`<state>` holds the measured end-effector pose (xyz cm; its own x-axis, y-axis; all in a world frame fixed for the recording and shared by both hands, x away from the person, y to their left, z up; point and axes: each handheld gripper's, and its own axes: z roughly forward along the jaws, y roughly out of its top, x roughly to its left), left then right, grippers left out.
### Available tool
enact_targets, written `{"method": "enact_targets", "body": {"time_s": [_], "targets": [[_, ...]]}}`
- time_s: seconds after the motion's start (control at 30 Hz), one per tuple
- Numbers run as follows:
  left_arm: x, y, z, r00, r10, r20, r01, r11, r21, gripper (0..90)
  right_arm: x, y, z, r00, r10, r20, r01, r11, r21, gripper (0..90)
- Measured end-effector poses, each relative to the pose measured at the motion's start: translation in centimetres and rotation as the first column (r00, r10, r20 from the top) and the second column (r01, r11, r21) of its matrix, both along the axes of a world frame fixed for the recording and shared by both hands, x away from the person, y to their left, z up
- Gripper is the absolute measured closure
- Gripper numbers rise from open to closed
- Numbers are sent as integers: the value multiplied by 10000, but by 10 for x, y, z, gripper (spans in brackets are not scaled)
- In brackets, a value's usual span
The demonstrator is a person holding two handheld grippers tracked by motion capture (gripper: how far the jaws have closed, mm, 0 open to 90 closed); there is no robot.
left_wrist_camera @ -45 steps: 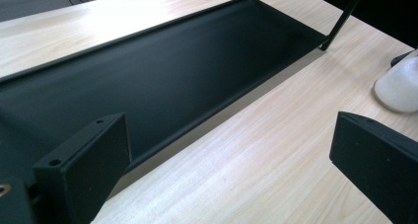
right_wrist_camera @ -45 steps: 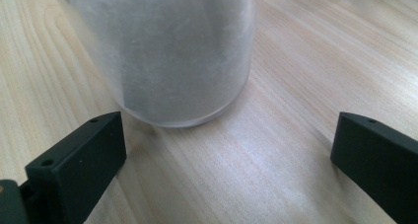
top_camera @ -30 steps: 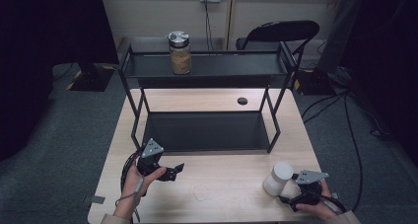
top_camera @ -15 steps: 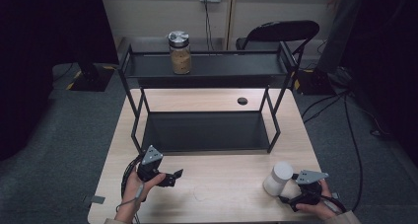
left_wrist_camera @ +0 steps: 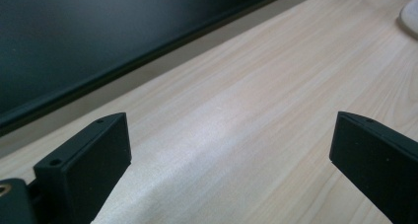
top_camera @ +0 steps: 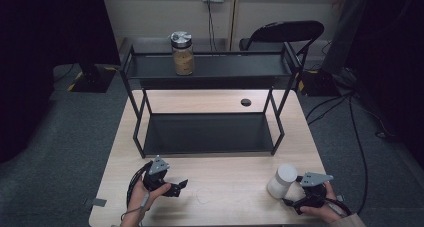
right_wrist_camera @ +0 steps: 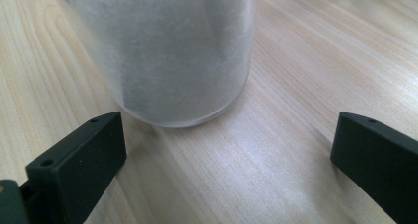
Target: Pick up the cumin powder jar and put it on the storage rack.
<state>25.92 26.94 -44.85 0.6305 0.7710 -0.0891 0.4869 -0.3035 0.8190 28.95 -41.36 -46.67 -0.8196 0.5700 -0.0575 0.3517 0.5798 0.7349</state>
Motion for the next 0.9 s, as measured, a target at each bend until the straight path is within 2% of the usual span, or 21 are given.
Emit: {"method": "enact_targets", "body": {"time_s": [0.07,0.33,0.5,0.8,0.9], "targets": [[0,-1,-3,10000,-44,-32,45,10000,22,16,0,0,0,10000,1,-2,-1,10000,1,0],[0,-9,-11,9993,-283,-225,297,9977,607,21,0,0,0,10000,3,1,-3,10000,3,0],[0,-13,-14,9985,-416,-344,448,9942,975,22,0,0,0,10000,-5,-1,5,10000,7,0],[1,-17,-18,9979,-486,-416,535,9905,1266,25,0,0,0,10000,-4,-1,4,10000,-3,0],[1,-19,-19,9979,-513,-396,567,9870,1505,26,0,0,0,10000,-2,-1,2,10000,-1,0]]}}
